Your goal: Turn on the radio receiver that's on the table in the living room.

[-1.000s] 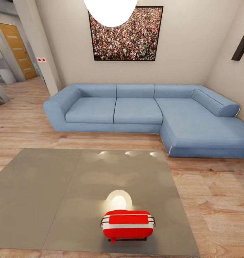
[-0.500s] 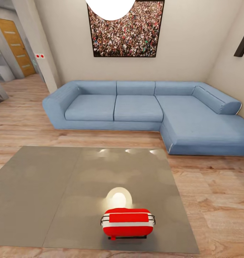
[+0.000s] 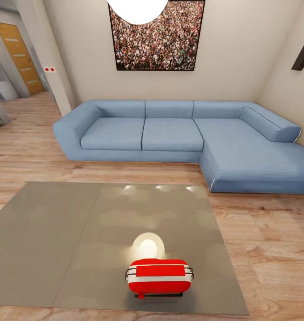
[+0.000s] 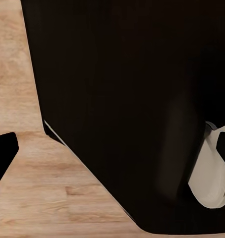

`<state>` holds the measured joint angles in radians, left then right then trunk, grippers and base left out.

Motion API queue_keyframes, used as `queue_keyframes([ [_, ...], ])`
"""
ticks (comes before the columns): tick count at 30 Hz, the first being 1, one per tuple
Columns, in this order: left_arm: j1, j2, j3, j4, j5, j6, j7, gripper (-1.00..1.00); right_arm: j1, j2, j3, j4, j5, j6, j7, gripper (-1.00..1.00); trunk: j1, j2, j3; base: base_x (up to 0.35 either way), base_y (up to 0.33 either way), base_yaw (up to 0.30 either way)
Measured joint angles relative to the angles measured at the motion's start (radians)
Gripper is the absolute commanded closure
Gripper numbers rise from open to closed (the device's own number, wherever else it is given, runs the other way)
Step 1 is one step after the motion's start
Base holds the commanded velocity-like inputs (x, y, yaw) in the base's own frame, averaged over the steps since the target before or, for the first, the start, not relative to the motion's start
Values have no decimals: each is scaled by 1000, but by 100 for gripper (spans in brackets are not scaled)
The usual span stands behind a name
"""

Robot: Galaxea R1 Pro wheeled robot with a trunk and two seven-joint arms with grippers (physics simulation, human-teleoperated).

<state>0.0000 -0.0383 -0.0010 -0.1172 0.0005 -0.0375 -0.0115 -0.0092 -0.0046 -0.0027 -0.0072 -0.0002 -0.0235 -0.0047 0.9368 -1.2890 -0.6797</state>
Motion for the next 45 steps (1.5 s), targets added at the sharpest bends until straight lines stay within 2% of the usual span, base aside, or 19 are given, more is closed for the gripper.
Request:
queue_keyframes([
  [14,0,4,-4,-72,0,0,-23,-100,0,-3,1,-44,3,2,0,-100,0,0,0,0,0,0],
  [45,0,-2,2,-92,3,1,-27,-100,0,1,4,-46,9,4,5,-100,0,0,0,0,0,0],
])
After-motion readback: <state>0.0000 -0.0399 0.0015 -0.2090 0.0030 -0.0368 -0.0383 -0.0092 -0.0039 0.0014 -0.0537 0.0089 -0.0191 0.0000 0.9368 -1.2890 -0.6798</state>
